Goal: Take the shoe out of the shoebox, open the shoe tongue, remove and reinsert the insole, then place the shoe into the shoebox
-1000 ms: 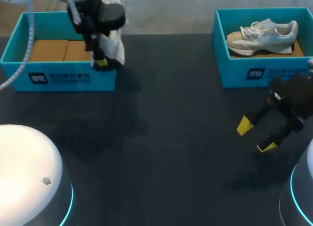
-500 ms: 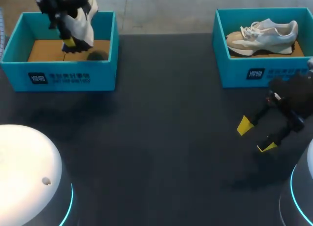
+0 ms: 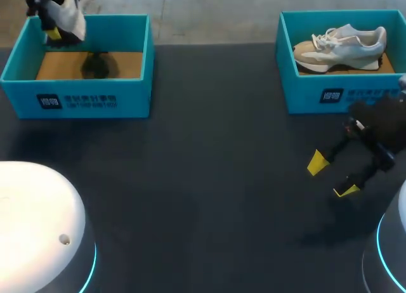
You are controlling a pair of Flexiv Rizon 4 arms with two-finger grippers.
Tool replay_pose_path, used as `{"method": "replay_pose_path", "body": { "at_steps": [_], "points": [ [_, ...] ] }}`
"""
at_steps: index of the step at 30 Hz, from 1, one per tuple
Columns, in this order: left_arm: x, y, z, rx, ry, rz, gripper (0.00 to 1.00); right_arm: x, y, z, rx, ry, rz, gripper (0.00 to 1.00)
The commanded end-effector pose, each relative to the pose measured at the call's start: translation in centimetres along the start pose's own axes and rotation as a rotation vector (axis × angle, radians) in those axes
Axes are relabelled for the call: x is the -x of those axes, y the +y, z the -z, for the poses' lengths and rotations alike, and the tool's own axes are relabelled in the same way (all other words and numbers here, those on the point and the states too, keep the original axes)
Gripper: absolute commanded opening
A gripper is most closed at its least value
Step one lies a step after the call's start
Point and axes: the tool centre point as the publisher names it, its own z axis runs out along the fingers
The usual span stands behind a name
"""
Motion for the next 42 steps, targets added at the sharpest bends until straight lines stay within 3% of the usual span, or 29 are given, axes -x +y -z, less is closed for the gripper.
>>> {"method": "replay_pose_path", "body": {
  "at_steps": [1, 3, 27, 33, 42],
  "points": [
    [2.3, 2.1, 0.7, -0.013, 0.039, 0.017, 0.0, 0.0, -0.1, -0.1, 0.002, -0.001, -0.001, 1.0],
    [3.1, 3.1, 1.0, -0.016, 0.038, 0.018, 0.0, 0.0, -0.1, -0.1, 0.002, -0.001, -0.001, 1.0],
    [3.1, 3.1, 1.0, -0.016, 0.038, 0.018, 0.0, 0.0, -0.1, -0.1, 0.002, -0.001, -0.001, 1.0],
    [5.2, 5.0, 0.5, -0.028, 0.061, 0.021, 0.0, 0.0, -0.1, -0.1, 0.002, -0.001, -0.001, 1.0],
    [7.5, 7.6, 0.7, -0.023, 0.119, -0.343, 0.0, 0.0, -0.1, -0.1, 0.002, -0.001, -0.001, 1.0]
  ]
}}
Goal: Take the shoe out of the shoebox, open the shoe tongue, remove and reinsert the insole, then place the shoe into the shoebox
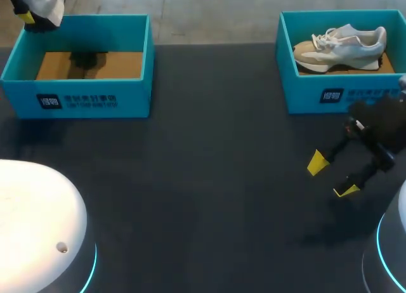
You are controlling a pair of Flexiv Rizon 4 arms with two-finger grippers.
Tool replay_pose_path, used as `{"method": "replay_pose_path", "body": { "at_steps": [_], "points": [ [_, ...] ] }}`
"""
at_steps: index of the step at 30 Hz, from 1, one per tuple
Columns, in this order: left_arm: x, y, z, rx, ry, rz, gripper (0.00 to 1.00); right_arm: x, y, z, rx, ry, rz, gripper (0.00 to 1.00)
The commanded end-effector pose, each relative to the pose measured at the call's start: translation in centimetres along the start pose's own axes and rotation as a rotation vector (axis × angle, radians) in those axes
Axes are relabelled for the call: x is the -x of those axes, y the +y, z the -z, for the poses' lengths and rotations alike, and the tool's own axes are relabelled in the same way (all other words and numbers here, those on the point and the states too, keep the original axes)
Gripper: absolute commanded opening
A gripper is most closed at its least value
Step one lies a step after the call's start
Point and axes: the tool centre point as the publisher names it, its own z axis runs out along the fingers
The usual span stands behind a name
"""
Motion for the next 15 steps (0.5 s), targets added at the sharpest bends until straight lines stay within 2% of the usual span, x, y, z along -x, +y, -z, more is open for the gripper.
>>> {"method": "replay_pose_path", "body": {
  "at_steps": [1, 7, 15],
  "points": [
    [1.3, 1.4, 0.5, 0.027, 0.072, -0.178, 0.0, 0.0, -0.1, -0.1, 0.002, -0.001, -0.001, 1.0],
    [1.7, 3.4, 0.7, 0.038, 0.11, -0.414, 0.0, 0.0, -0.1, -0.1, 0.002, -0.001, -0.001, 1.0],
    [0.8, 4.7, 1.3, 0.102, 0.058, -0.701, 0.0, 0.0, -0.1, -0.1, 0.002, -0.001, -0.001, 1.0]
  ]
}}
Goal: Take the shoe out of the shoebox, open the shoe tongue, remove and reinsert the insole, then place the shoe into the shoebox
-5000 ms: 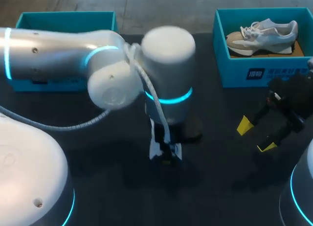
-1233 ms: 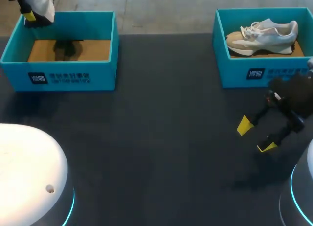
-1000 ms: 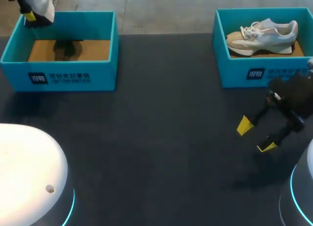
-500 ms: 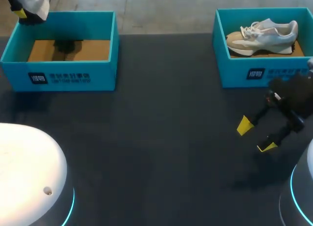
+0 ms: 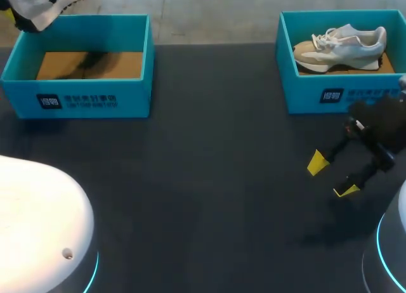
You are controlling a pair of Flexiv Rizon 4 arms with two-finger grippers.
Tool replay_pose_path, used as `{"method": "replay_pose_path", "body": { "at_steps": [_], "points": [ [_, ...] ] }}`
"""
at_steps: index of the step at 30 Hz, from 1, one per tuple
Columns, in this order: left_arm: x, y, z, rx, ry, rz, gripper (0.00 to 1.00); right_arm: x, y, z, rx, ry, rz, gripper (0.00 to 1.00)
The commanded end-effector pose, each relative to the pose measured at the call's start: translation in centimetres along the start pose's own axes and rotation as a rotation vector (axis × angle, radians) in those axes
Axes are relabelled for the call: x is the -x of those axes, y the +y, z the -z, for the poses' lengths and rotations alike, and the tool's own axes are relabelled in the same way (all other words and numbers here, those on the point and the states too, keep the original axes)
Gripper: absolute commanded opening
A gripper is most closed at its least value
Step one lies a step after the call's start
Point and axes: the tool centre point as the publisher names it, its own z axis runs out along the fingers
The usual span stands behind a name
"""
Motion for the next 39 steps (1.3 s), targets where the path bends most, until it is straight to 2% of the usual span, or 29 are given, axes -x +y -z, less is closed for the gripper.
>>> {"method": "replay_pose_path", "body": {
  "at_steps": [1, 5, 23, 24, 26, 27, 28, 32, 39],
  "points": [
    [-0.8, 0.1, 0.9, 0.063, -0.036, -0.258, 0.0, 0.0, -0.1, -0.1, 0.002, -0.001, -0.001, 1.0],
    [-1.9, 0.0, 1.1, 0.134, -0.074, -0.407, 0.0, 0.0, -0.1, -0.1, 0.002, -0.001, -0.001, 1.0],
    [-2.2, 0.0, 1.1, 0.132, -0.086, -0.432, 0.0, 0.0, -0.1, -0.1, 0.002, -0.001, -0.001, 1.0],
    [-1.9, 0.7, 1.1, 0.136, -0.078, -0.403, 0.0, 0.0, -0.1, -0.1, 0.002, -0.001, -0.001, 1.0],
    [-1.4, 1.7, 1.1, 0.072, -0.076, -0.501, 0.0, 0.0, -0.1, -0.1, 0.002, -0.001, -0.001, 1.0],
    [-1.1, 2.1, 1.0, 0.096, -0.064, -0.499, 0.0, 0.0, -0.1, -0.1, 0.002, -0.001, -0.001, 1.0],
    [-0.8, 2.7, 0.7, 0.074, -0.059, -0.572, 0.0, 0.0, -0.1, -0.1, 0.002, -0.001, -0.001, 1.0],
    [-0.2, 4.4, 0.1, 0.053, -0.025, -0.656, 0.0, 0.0, -0.1, -0.1, 0.002, -0.001, -0.001, 1.0],
    [-0.5, 4.4, -0.6, 0.161, -0.001, -0.812, 0.0, 0.0, -0.1, -0.1, 0.002, -0.001, -0.001, 1.0]
  ]
}}
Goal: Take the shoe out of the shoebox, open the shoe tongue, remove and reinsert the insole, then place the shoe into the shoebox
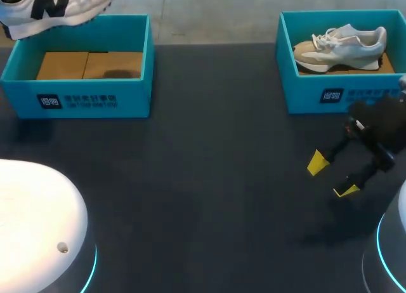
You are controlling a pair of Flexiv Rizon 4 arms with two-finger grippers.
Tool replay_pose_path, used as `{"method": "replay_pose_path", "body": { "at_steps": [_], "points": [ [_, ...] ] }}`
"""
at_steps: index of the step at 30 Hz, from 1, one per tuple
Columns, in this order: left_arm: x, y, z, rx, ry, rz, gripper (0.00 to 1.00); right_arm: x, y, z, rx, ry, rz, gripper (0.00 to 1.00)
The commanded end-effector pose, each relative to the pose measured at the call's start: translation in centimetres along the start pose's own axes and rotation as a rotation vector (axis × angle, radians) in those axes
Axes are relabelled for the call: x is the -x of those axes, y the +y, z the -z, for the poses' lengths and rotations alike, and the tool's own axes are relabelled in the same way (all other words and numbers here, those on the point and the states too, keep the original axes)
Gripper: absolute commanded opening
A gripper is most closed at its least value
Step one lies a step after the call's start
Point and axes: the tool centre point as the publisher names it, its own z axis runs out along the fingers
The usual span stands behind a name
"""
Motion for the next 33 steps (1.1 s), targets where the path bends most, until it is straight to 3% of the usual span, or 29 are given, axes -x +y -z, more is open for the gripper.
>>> {"method": "replay_pose_path", "body": {
  "at_steps": [1, 12, 33],
  "points": [
    [0.2, 0.3, -0.2, 0.054, 0.036, -0.071, 0.0, 0.0, -0.1, -0.1, 0.002, -0.001, -0.001, 1.0],
    [1.0, 0.1, -3.4, 0.129, 0.127, -0.16, 0.0, 0.0, -0.1, -0.1, 0.002, -0.001, -0.001, 1.0],
    [1.5, -0.3, -8.2, 0.115, 0.138, -0.205, 0.0, 0.0, -0.1, -0.1, 0.002, -0.001, -0.001, 1.0]
  ]
}}
